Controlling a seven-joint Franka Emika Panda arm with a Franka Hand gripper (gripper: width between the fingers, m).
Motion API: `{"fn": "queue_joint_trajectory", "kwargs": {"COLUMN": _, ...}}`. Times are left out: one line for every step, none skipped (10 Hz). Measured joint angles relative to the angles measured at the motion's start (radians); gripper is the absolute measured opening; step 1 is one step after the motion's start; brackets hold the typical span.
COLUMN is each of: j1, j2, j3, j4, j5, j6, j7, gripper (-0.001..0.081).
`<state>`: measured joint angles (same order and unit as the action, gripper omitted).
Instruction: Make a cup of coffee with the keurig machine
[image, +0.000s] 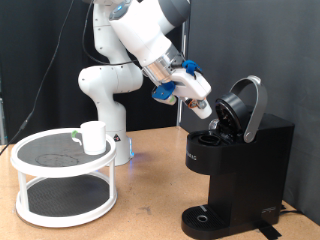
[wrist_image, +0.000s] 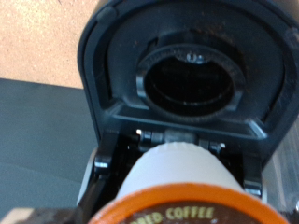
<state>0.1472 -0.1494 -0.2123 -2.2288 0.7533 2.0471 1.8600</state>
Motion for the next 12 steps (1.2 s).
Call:
{"fn": "queue_joint_trajectory", "kwargs": {"j1": 0.0, "j2": 0.005, "j3": 0.007, "j4": -0.009, "j5": 0.0, "j6": 0.021, "j7": -0.008, "gripper": 0.0388}}
{"fn": "queue_joint_trajectory", "kwargs": {"j1": 0.0, "j2": 0.012, "j3": 0.015, "j4": -0.016, "j5": 0.0, "j6": 0.041, "j7": -0.018, "gripper": 0.0388}}
{"fn": "queue_joint_trajectory", "kwargs": {"j1": 0.0, "j2": 0.02, "j3": 0.023, "j4": -0.022, "j5": 0.0, "j6": 0.054, "j7": -0.021, "gripper": 0.0388}}
{"fn": "queue_joint_trajectory", "kwargs": {"j1": 0.001, "j2": 0.027, "j3": 0.031, "j4": -0.026, "j5": 0.0, "j6": 0.064, "j7": -0.022, "gripper": 0.0388}}
{"fn": "queue_joint_trajectory", "kwargs": {"j1": 0.001, "j2": 0.032, "j3": 0.04, "j4": -0.031, "j5": 0.0, "j6": 0.075, "j7": -0.023, "gripper": 0.0388}}
{"fn": "queue_joint_trajectory", "kwargs": {"j1": 0.001, "j2": 0.04, "j3": 0.05, "j4": -0.034, "j5": 0.001, "j6": 0.086, "j7": -0.023, "gripper": 0.0388}}
{"fn": "queue_joint_trajectory", "kwargs": {"j1": 0.001, "j2": 0.046, "j3": 0.059, "j4": -0.036, "j5": 0.002, "j6": 0.093, "j7": -0.023, "gripper": 0.0388}}
{"fn": "queue_joint_trajectory", "kwargs": {"j1": 0.001, "j2": 0.05, "j3": 0.066, "j4": -0.039, "j5": 0.002, "j6": 0.096, "j7": -0.023, "gripper": 0.0388}}
{"fn": "queue_joint_trajectory", "kwargs": {"j1": 0.001, "j2": 0.051, "j3": 0.07, "j4": -0.043, "j5": 0.002, "j6": 0.102, "j7": -0.023, "gripper": 0.0388}}
{"fn": "queue_joint_trajectory", "kwargs": {"j1": 0.001, "j2": 0.052, "j3": 0.071, "j4": -0.048, "j5": 0.002, "j6": 0.106, "j7": -0.023, "gripper": 0.0388}}
{"fn": "queue_joint_trajectory", "kwargs": {"j1": 0.001, "j2": 0.053, "j3": 0.071, "j4": -0.054, "j5": 0.002, "j6": 0.112, "j7": -0.023, "gripper": 0.0388}}
{"fn": "queue_joint_trajectory", "kwargs": {"j1": 0.001, "j2": 0.055, "j3": 0.071, "j4": -0.059, "j5": 0.002, "j6": 0.118, "j7": -0.023, "gripper": 0.0388}}
